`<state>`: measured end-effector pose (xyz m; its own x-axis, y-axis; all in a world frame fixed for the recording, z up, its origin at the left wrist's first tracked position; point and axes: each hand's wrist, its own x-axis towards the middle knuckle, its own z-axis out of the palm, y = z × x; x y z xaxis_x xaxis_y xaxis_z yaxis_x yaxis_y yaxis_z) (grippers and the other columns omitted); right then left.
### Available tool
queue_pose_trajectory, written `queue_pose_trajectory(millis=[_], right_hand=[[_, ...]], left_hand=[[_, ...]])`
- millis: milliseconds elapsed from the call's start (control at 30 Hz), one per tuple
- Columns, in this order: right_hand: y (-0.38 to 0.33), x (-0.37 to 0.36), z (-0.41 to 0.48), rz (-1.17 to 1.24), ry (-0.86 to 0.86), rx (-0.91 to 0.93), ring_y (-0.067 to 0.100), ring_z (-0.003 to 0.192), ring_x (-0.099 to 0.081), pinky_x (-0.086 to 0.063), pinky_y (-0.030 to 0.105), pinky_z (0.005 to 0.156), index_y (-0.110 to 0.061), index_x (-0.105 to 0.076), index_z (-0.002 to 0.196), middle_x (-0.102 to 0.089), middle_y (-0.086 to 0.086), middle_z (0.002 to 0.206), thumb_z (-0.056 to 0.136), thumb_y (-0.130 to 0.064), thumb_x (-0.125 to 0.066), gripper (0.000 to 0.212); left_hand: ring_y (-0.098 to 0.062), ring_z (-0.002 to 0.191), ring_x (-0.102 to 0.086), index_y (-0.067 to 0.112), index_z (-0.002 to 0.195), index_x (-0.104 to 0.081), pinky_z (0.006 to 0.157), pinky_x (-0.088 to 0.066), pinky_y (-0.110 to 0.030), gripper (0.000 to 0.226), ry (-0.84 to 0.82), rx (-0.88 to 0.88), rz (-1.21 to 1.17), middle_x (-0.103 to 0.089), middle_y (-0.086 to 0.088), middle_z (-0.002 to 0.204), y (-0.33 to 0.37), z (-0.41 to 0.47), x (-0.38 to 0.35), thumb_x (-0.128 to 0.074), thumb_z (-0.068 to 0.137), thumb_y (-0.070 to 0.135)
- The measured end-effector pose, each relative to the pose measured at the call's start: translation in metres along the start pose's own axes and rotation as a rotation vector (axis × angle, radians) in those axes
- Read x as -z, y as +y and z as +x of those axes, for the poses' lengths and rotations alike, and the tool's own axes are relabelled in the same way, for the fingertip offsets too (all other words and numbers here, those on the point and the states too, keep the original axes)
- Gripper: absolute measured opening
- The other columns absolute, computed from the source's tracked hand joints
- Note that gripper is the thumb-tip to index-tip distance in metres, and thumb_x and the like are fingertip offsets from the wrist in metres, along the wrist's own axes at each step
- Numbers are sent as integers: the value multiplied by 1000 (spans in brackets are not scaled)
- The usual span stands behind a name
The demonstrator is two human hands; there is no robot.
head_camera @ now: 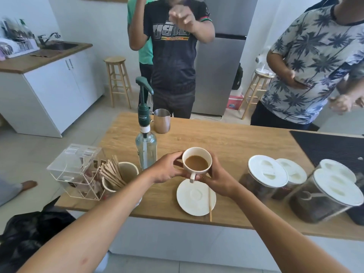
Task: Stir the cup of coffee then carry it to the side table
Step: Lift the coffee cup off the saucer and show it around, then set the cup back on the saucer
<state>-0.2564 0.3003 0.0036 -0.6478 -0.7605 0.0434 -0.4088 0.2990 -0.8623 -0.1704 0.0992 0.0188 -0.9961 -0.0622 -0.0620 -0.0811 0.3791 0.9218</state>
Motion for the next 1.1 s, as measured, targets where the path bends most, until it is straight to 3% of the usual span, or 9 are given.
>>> queue_pose_trajectory(millis=[133, 300, 467, 567, 700, 767, 900, 1000, 1100], right_hand=[[15, -1, -4, 32, -1, -53, 9, 120, -58, -46, 43, 106, -23, -35, 140, -57, -3, 128, 71, -43, -82, 86], [34, -4, -8, 49, 5, -115, 6, 122, -57, -45, 40, 107, -25, -39, 141, -60, -7, 129, 63, -42, -87, 93], [49, -9, -10, 13, 4, -128, 1, 117, -54, -42, 18, 95, -26, -45, 137, -58, -8, 127, 67, -26, -89, 83], [60, -13, -11, 5, -5, -160, 0, 114, -53, -39, 16, 90, -29, -46, 135, -59, -10, 124, 68, -23, -89, 80], [73, -18, -16, -3, -30, -225, -3, 105, -54, -40, 3, 78, -37, -42, 128, -59, -16, 116, 71, -15, -86, 75], [73, -21, -18, -21, -22, -232, 3, 107, -55, -40, 8, 81, -41, -44, 124, -59, -14, 117, 69, -17, -86, 73], [81, -25, -17, -65, 0, -234, 16, 120, -49, -43, 39, 99, -43, -48, 128, -56, -8, 126, 60, -37, -84, 78], [86, -28, -18, -107, -3, -243, 18, 120, -48, -43, 43, 99, -50, -46, 126, -55, -6, 124, 56, -44, -82, 79], [92, -29, -18, -130, -15, -246, 18, 116, -50, -44, 42, 98, -45, -50, 127, -57, -6, 122, 56, -43, -83, 79]], left_hand=[[-1, 105, -64, 30, 125, -57, 91, -49, -19, 65, 13, 23, 6, -69, 12, 114, -14, 1, -12, -88, 69, 18], [1, 105, -63, 30, 130, -55, 93, -50, -23, 70, 38, 34, 27, -68, 14, 117, -33, 2, -27, -89, 69, 18], [0, 108, -63, 34, 128, -55, 100, -50, -37, 74, 81, 94, 18, -68, 16, 116, -56, 4, -44, -91, 65, 25], [1, 110, -61, 35, 130, -54, 102, -48, -38, 77, 79, 115, 42, -67, 18, 118, -67, 3, -53, -91, 62, 35], [-1, 117, -57, 45, 130, -50, 103, -46, -41, 84, 76, 157, 96, -63, 22, 124, -81, 2, -62, -87, 56, 56], [-6, 118, -56, 45, 131, -49, 103, -45, -41, 86, 95, 164, 138, -63, 21, 124, -86, 1, -67, -84, 54, 59], [-11, 116, -56, 42, 131, -50, 102, -42, -40, 84, 137, 136, 195, -64, 17, 124, -88, 1, -72, -78, 54, 62], [-15, 117, -53, 39, 132, -51, 103, -34, -40, 83, 144, 122, 288, -62, 14, 125, -88, 0, -77, -74, 57, 65], [-14, 122, -49, 38, 132, -51, 101, -26, -36, 87, 149, 117, 352, -59, 14, 128, -93, -1, -80, -62, 53, 75]])
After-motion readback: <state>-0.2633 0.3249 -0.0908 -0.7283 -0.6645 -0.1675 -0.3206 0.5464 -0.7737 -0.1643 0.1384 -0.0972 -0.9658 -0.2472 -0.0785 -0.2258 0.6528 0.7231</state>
